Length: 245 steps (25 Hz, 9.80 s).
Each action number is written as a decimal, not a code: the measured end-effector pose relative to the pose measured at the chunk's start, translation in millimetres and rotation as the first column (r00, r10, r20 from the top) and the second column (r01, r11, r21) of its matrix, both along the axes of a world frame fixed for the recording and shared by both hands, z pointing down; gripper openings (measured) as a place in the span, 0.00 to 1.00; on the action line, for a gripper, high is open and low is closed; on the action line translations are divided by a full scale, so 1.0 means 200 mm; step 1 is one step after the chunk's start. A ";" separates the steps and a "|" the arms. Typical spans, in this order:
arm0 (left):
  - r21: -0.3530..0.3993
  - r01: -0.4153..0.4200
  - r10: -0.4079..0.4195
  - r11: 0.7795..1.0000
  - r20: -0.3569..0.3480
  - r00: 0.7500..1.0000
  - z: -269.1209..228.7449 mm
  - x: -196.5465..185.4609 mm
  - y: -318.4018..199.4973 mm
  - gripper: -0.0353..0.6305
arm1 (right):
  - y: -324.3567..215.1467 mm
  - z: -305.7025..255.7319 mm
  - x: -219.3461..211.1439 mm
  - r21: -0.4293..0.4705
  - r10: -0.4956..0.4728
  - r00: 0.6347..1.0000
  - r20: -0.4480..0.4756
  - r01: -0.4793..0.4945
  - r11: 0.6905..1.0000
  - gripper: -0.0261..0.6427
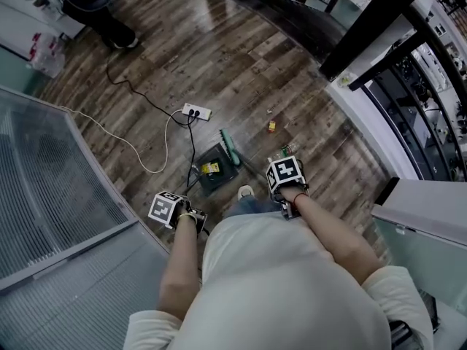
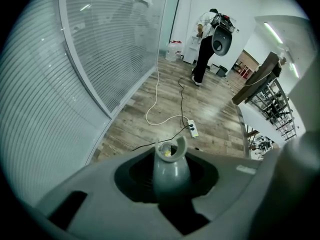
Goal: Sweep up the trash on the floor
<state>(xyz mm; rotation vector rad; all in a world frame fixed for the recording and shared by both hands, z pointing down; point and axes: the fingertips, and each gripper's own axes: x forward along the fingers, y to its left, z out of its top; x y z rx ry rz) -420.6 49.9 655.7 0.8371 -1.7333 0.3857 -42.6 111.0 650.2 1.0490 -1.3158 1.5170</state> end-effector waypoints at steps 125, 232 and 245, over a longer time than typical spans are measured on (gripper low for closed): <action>-0.027 -0.391 0.391 0.920 -0.021 0.920 0.04 1.10 -0.71 0.23 | 0.12 0.17 0.61 -0.145 0.115 0.988 -0.103 -0.129 0.981 0.18; -0.028 -0.058 0.058 0.998 0.027 0.998 0.01 1.17 -0.59 0.23 | -0.53 0.13 1.69 -0.005 -0.075 0.966 -0.247 0.076 0.997 0.18; -0.028 0.085 -0.084 0.996 0.046 0.995 0.02 1.23 -0.51 0.20 | -0.58 0.25 1.84 -0.072 -0.348 0.878 -0.329 0.344 0.936 0.18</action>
